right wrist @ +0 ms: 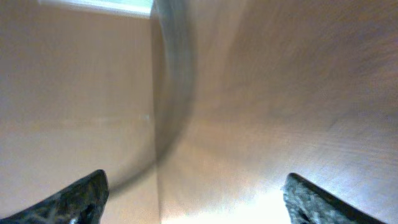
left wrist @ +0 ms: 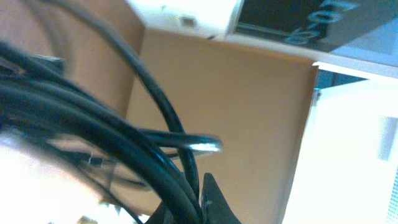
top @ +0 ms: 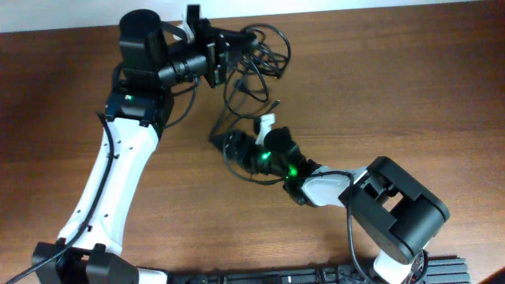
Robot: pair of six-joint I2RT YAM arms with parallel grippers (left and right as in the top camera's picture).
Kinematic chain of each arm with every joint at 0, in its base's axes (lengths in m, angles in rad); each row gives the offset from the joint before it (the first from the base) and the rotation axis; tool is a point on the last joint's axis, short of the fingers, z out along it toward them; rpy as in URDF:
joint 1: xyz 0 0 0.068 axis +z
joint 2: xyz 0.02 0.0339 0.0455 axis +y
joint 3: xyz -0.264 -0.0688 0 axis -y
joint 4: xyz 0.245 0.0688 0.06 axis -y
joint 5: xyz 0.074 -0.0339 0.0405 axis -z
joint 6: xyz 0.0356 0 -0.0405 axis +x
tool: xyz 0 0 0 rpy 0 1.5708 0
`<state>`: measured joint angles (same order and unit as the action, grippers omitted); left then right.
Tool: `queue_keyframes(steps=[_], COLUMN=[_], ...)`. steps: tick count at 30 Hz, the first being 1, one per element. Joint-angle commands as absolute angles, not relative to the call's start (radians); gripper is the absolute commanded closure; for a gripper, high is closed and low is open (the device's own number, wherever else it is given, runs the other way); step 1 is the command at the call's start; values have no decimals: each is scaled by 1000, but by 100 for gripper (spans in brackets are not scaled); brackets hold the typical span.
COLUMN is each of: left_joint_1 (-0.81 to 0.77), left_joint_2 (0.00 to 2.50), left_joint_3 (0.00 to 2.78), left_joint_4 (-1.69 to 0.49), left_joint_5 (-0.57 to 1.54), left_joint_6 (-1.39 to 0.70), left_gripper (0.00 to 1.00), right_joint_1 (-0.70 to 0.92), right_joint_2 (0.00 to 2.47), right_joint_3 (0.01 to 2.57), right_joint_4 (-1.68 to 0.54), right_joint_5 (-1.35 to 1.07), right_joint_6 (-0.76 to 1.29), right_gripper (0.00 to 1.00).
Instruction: Untangle cables
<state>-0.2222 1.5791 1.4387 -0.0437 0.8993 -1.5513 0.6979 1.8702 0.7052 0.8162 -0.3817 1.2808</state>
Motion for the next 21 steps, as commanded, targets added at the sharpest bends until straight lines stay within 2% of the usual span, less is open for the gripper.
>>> queue_keyframes(steps=[1, 6, 7, 9, 10, 12, 13, 14, 17, 21], left_joint_1=[-136, -9, 19, 13, -9, -47, -63, -76, -119, -170], left_joint_2=[1554, 1554, 1554, 1554, 1554, 1554, 1554, 1554, 1554, 1554], left_joint_3=[1458, 1458, 1458, 1458, 1458, 1458, 1458, 1458, 1458, 1458], left_joint_4=[15, 15, 14, -17, -70, -130, -153, -196, -296, -301], left_joint_5=[856, 868, 878, 902, 901, 889, 846, 833, 855, 852], left_joint_6=[-1548, -1548, -1548, -1549, -1565, -1629, -1632, -1650, -1649, -1649], left_gripper=[100, 100, 100, 100, 100, 100, 100, 100, 100, 100], right_joint_1=[721, 633, 592, 537, 510, 533, 583, 626, 635, 628], right_joint_2=[1869, 1839, 1797, 1737, 1739, 1747, 1747, 1747, 1747, 1747], right_joint_3=[717, 717, 717, 717, 717, 717, 717, 717, 723, 765], right_joint_4=[763, 424, 340, 426, 586, 778, 932, 988, 981, 975], right_joint_5=[-597, -621, -614, -623, -612, -606, -665, -596, -281, -250], right_joint_6=[1042, 843, 793, 868, 1062, 1070, 837, 684, 628, 527], right_gripper=[15, 15, 9, 1, 1, 0, 2, 2, 1, 1])
